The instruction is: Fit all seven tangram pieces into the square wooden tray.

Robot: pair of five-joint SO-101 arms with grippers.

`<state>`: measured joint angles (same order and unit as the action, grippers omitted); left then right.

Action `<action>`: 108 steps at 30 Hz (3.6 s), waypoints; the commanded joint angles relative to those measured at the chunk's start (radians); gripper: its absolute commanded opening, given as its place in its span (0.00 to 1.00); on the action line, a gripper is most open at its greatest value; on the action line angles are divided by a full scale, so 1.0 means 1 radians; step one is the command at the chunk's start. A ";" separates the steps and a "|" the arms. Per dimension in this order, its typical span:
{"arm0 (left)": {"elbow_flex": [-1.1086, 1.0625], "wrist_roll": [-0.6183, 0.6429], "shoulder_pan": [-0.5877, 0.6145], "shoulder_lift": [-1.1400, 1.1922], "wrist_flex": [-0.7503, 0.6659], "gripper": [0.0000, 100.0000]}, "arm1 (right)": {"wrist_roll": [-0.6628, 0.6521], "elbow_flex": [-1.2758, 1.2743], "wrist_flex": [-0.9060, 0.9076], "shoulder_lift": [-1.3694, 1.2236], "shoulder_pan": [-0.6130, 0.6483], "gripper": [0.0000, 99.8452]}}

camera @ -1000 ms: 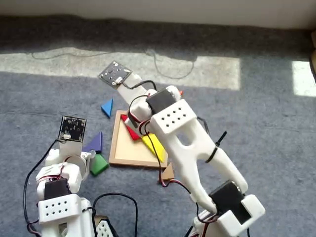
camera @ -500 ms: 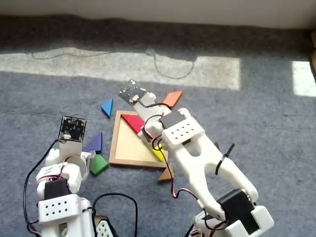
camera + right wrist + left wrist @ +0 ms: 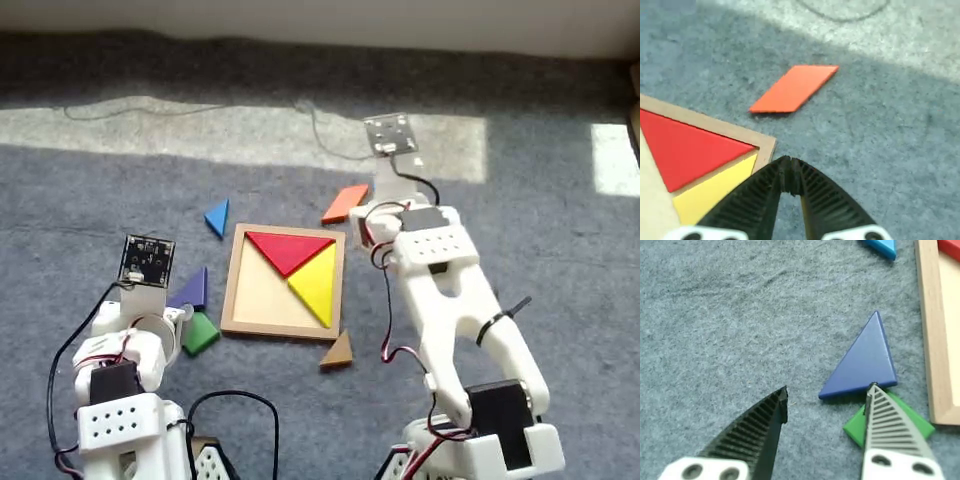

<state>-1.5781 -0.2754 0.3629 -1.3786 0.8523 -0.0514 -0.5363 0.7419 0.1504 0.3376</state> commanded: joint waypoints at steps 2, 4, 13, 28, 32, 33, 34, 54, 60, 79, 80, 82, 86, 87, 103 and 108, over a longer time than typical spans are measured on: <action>0.005 0.006 -0.008 -0.013 -0.020 0.26 | 0.160 0.054 -0.045 0.047 -0.070 0.01; 0.005 0.006 -0.008 -0.013 -0.021 0.26 | 0.198 0.054 -0.045 0.047 -0.065 0.04; 0.004 0.009 -0.008 -0.013 -0.032 0.26 | 0.319 0.117 -0.056 -0.061 -0.008 0.33; 0.004 0.009 -0.005 -0.013 -0.032 0.26 | 0.321 0.518 -0.054 -0.483 0.116 0.33; 0.004 0.009 -0.004 -0.013 -0.032 0.26 | 0.321 0.533 -0.058 -0.504 0.116 0.33; 0.004 0.009 -0.004 -0.013 -0.032 0.26 | 0.321 0.533 -0.058 -0.506 0.116 0.33; 0.004 0.009 -0.004 -0.013 -0.032 0.26 | 0.321 0.533 -0.058 -0.506 0.116 0.33; 0.004 0.009 -0.002 -0.013 -0.029 0.26 | 0.319 0.524 -0.058 -0.590 0.116 0.33; 0.004 0.009 -0.002 -0.013 -0.029 0.26 | 0.315 0.524 -0.058 -0.595 0.104 0.26; 0.002 0.008 -0.002 -0.013 -0.031 0.26 | 0.046 0.581 0.371 -0.295 0.065 0.01; 0.002 0.008 -0.002 -0.013 -0.031 0.26 | 0.035 0.567 0.389 -0.255 0.065 0.01; 0.002 0.009 -0.002 -0.013 -0.031 0.26 | 0.029 0.526 0.401 -0.182 0.068 0.01; 0.002 0.009 -0.002 -0.013 -0.031 0.26 | -0.006 0.380 0.403 -0.025 0.154 0.01; 0.002 0.009 -0.002 -0.013 -0.031 0.26 | -0.029 0.335 0.403 0.013 0.194 0.01; 0.005 0.054 0.071 -0.013 -0.064 0.26 | -0.063 -0.022 0.143 0.013 0.489 0.01; 0.005 0.054 0.071 -0.013 -0.064 0.26 | -0.163 -0.022 0.143 -0.079 0.519 0.01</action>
<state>-1.5781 -0.2294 0.4196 -1.3786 0.8078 -0.1297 -0.5639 0.9091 0.0967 0.8255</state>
